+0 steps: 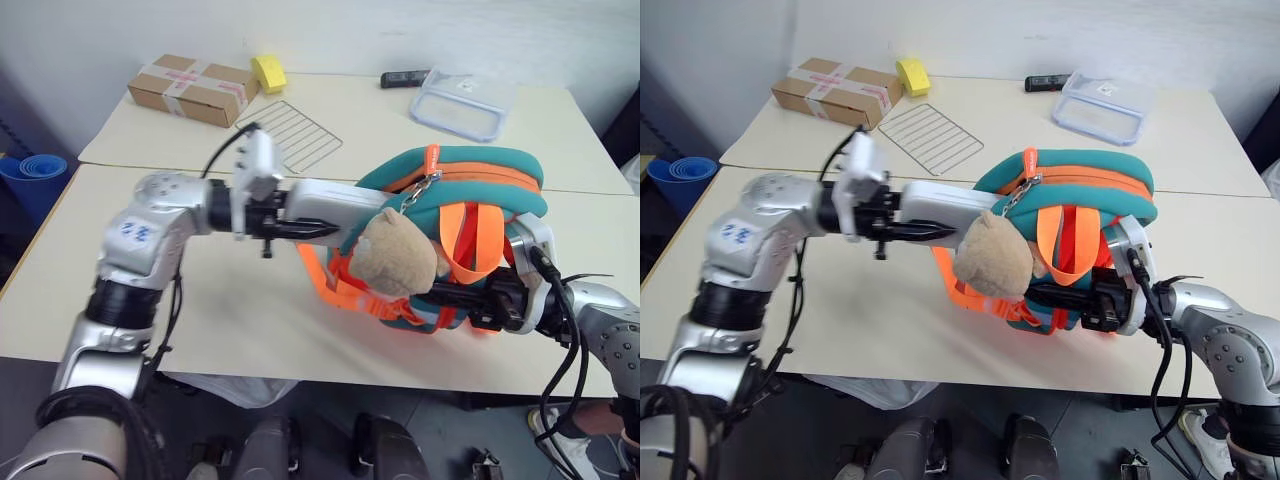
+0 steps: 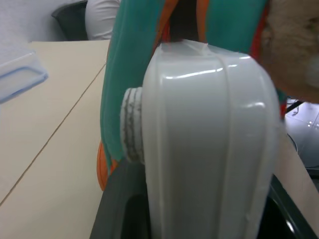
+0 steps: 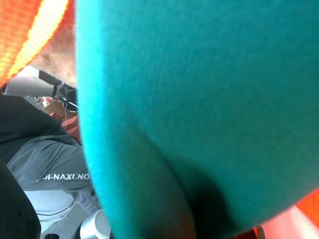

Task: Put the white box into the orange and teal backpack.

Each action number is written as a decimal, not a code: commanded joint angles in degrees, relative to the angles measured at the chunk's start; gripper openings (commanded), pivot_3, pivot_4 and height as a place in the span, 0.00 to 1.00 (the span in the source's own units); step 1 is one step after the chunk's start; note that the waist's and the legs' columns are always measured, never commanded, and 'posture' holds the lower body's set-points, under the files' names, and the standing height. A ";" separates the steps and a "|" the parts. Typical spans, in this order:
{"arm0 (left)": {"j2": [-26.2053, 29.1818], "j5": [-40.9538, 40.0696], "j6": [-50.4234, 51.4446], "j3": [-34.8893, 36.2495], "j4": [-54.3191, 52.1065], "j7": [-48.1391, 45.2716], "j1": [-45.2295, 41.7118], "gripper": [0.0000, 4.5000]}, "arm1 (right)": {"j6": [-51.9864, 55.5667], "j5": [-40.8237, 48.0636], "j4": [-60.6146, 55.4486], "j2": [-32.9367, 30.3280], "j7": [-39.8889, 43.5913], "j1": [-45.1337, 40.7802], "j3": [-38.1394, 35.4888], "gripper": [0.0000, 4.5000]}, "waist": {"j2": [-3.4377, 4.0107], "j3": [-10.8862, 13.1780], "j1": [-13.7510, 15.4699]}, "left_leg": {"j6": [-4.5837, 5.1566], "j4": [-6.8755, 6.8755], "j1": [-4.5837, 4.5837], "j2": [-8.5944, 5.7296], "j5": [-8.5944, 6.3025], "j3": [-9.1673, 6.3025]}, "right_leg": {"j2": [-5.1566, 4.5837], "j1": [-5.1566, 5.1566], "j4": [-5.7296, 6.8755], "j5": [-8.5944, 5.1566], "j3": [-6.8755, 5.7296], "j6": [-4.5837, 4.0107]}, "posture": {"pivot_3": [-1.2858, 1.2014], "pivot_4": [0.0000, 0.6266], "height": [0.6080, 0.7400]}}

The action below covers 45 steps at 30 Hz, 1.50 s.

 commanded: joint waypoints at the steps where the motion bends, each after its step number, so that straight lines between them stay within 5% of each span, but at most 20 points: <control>1: -7.58 5.82 -4.95 -5.33 6.16 2.67 -4.21 0.28 | -0.89 -0.71 -0.55 1.02 0.00 -0.50 0.41 0.00 | 0.00 0.00 0.05 | 0.04 0.02 -0.08 0.00 0.02 0.01 | 0.04 -0.02 -0.05 0.04 0.01 0.06 | 0.52 0.24 1.00; 6: -14.41 9.25 -10.14 -5.17 14.08 4.15 -5.61 0.28 | -1.58 -1.78 -0.83 2.18 -0.52 -0.54 0.48 0.00 | 0.01 0.00 -0.70 | 0.08 0.03 -0.22 0.02 0.05 0.05 | 0.06 -0.17 -0.11 0.07 -0.05 0.11 | 0.52 0.24 1.00; 14: -8.96 -0.52 -13.04 7.90 9.10 -2.84 1.59 0.78 | -6.89 -6.43 -0.47 7.60 -5.79 -0.03 -0.35 0.00 | 0.02 0.01 -1.42 | 0.05 0.41 -0.25 0.08 0.12 -0.08 | -0.40 -0.16 -0.03 0.08 -0.05 0.08 | 0.52 0.24 1.00; 19: 5.47 -6.01 -5.82 11.41 3.89 -15.20 7.40 0.78 | -10.42 -9.86 0.73 11.28 -7.92 -1.01 0.59 0.00 | 0.06 0.02 -2.42 | -0.13 0.28 -0.23 0.14 0.18 -0.07 | -0.31 -0.27 0.33 0.04 -0.11 -0.02 | 0.52 0.24 1.00; 22: 8.59 -7.91 -4.62 13.31 -1.43 -15.47 10.11 0.78 | -11.81 -11.38 1.87 12.64 -8.15 -2.21 1.63 0.00 | 0.06 0.02 -1.83 | -0.09 0.26 -0.25 0.08 0.19 -0.08 | -0.02 -0.28 0.33 0.03 -0.10 -0.03 | 0.52 0.24 1.00; 29: 2.99 -9.42 -6.88 12.30 -16.40 -8.58 13.48 0.78 | -13.37 -14.02 5.31 14.84 -7.31 -6.01 4.13 0.00 | 0.07 0.03 -1.15 | 0.17 0.76 -0.61 -0.03 0.05 -0.30 | -0.27 -0.26 0.24 0.16 -0.01 0.18 | 0.52 0.24 1.00; 37: -4.87 -1.08 -17.21 5.66 -15.02 -3.38 13.09 0.78 | -11.93 -13.56 4.71 14.93 -6.42 -6.05 5.02 0.00 | 0.07 0.02 -1.51 | 0.12 0.74 -0.57 0.04 0.08 -0.22 | 0.05 -0.26 0.28 0.16 -0.03 0.17 | 0.52 0.24 1.00; 45: -9.38 8.37 -26.17 4.23 -9.10 5.89 11.65 0.32 | -11.09 -12.11 2.30 14.99 -7.72 -4.03 3.43 0.00 | 0.07 0.02 -1.00 | 0.16 0.76 -0.57 0.04 0.07 -0.22 | 0.00 -0.26 0.26 0.16 -0.03 0.17 | 0.52 0.24 1.00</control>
